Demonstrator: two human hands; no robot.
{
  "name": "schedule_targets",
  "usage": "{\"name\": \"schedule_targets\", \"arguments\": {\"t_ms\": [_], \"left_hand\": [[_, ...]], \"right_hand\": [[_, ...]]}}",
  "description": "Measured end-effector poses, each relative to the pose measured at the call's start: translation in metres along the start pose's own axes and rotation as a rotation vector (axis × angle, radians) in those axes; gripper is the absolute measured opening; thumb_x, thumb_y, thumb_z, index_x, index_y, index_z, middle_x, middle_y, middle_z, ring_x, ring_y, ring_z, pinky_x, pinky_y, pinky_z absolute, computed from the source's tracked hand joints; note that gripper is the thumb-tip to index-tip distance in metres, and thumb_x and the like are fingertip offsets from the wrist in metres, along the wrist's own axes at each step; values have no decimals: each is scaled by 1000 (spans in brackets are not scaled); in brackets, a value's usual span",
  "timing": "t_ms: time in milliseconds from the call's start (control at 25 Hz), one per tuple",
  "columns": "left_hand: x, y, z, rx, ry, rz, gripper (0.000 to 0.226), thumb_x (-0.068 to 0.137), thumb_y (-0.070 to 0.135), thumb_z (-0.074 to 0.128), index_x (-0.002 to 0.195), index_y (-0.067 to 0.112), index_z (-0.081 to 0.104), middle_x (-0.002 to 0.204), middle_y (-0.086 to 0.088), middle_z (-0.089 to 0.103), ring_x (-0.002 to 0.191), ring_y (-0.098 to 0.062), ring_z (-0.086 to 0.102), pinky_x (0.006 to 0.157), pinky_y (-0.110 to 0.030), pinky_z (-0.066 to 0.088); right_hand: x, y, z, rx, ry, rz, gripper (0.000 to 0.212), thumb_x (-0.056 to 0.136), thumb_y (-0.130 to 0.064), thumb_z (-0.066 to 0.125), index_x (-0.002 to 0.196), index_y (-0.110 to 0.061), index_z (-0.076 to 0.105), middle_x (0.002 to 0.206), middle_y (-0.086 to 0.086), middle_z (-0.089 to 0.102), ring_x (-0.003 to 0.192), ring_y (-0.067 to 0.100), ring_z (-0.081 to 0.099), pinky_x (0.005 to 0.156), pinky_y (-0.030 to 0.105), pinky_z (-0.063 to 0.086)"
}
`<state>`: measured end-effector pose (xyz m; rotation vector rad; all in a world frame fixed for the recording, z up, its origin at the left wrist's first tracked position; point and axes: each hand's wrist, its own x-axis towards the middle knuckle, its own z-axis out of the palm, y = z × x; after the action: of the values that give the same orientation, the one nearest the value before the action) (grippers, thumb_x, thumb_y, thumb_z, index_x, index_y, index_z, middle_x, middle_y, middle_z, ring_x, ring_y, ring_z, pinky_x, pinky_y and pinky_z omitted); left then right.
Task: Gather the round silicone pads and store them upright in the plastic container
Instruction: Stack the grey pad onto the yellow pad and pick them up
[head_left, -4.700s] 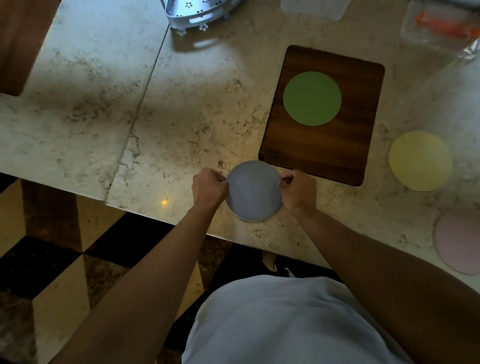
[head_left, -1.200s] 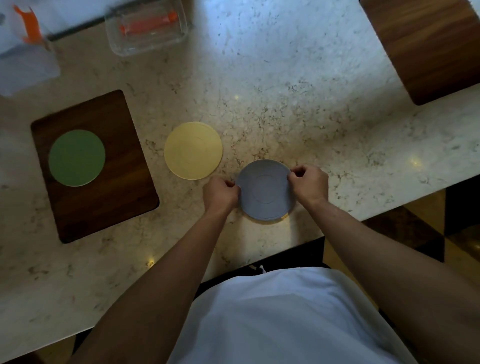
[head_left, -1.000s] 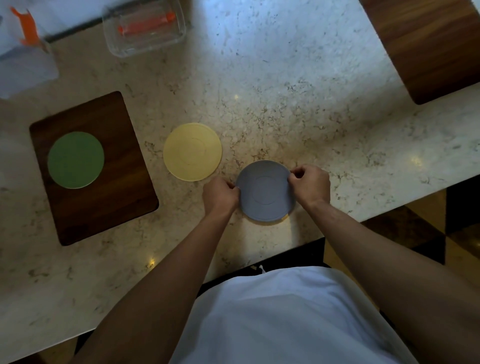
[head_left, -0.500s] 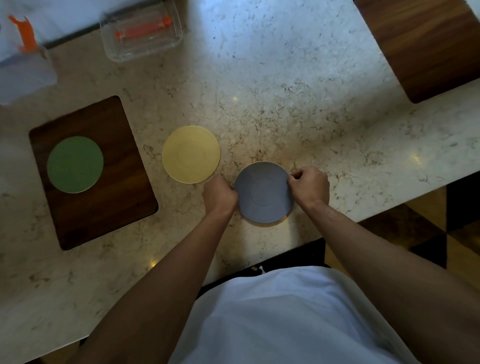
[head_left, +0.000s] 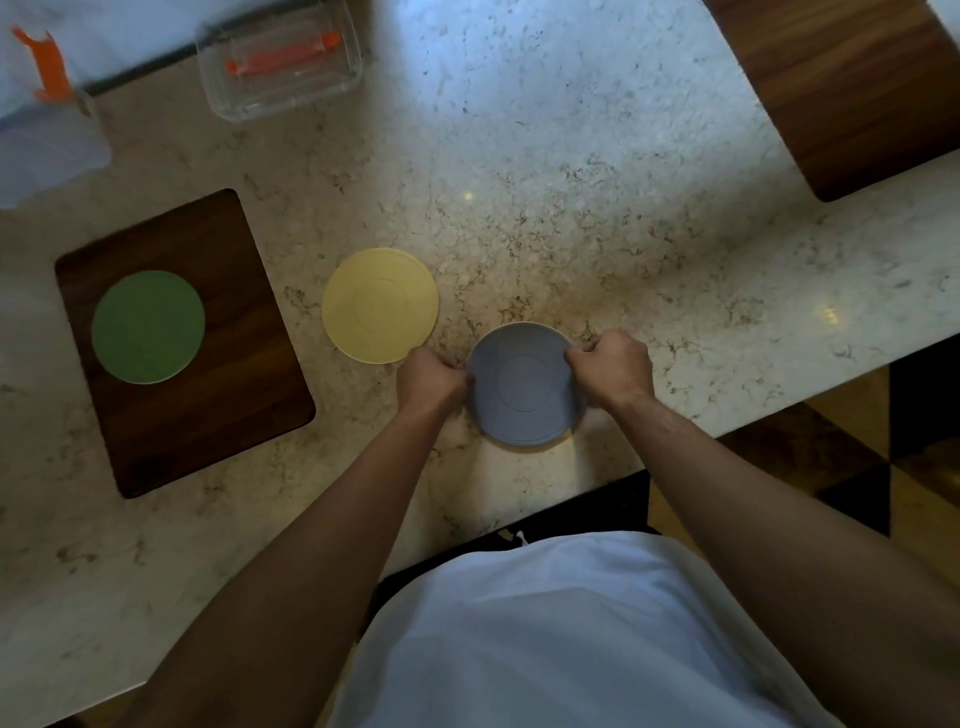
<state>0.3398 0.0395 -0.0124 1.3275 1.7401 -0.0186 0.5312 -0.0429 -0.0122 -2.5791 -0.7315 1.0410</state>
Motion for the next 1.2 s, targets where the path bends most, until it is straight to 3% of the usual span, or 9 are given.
{"name": "schedule_targets", "arguments": {"t_ms": [120, 200, 360, 520, 640, 720, 1000, 1080, 1200], "left_hand": [[0, -2, -5, -120, -38, -28, 9, 66, -1, 75, 59, 3, 70, 66, -18, 71, 62, -29, 72, 63, -49, 63], [-2, -3, -10, -179, -48, -33, 11, 69, -4, 74, 62, 4, 69, 71, -20, 72, 65, -31, 73, 63, -50, 63], [-6, -6, -29, -298, -34, -21, 16, 72, -5, 74, 68, 7, 65, 81, -21, 72, 72, -34, 73, 64, -49, 63], [1, -20, -63, -385, -8, -22, 21, 73, -6, 74, 67, 12, 68, 83, -18, 74, 74, -32, 73, 64, -44, 63], [14, -29, -89, -407, 24, -43, 12, 75, -7, 74, 73, 5, 72, 81, -18, 74, 72, -31, 74, 62, -42, 63], [25, -35, -106, -429, 36, -55, 6, 77, -6, 73, 81, -1, 71, 83, -20, 73, 73, -31, 74, 63, -42, 63], [63, -41, -143, -494, 45, -100, 7, 80, -6, 71, 87, -5, 70, 88, -19, 73, 72, -28, 74, 64, -42, 63], [73, -41, -147, -508, 31, -122, 6, 81, -7, 71, 82, -2, 69, 88, -18, 73, 74, -30, 74, 64, -43, 63], [85, -41, -149, -539, 10, -128, 13, 82, -10, 68, 77, 2, 67, 82, -14, 72, 69, -26, 73, 51, -31, 60]], "right_hand": [[-1, 1, 0, 88, -8, -17, 16, 81, -30, 67, 69, -19, 71, 78, 2, 71, 72, 23, 70, 66, 36, 60], [0, 2, 0, 134, -13, -34, 11, 82, -28, 68, 76, -21, 74, 83, -1, 72, 79, 17, 68, 70, 31, 57], [-2, -7, 5, 153, -19, -59, 17, 83, -30, 68, 88, -18, 79, 87, -3, 75, 74, 7, 64, 60, 21, 43], [-6, -46, 20, 181, -57, -143, 14, 87, -31, 68, 85, -20, 78, 83, -4, 74, 73, 8, 66, 62, 27, 52], [-5, -79, 32, 183, -81, -237, 13, 89, -29, 67, 87, -21, 77, 76, -12, 69, 69, -2, 62, 59, 20, 49], [-1, -99, 42, 178, -98, -291, 17, 91, -27, 66, 97, -17, 77, 82, -10, 69, 72, -1, 62, 67, 21, 51], [23, -155, 69, 93, -90, -335, 19, 89, -25, 64, 98, -15, 78, 96, 3, 76, 81, 14, 67, 75, 29, 53], [30, -164, 74, 79, -87, -333, 19, 86, -26, 65, 94, -16, 78, 92, 2, 76, 76, 12, 64, 70, 25, 50], [37, -174, 80, 68, -69, -337, 18, 82, -26, 64, 88, -19, 79, 85, -1, 75, 76, 10, 64, 66, 18, 41]]}}
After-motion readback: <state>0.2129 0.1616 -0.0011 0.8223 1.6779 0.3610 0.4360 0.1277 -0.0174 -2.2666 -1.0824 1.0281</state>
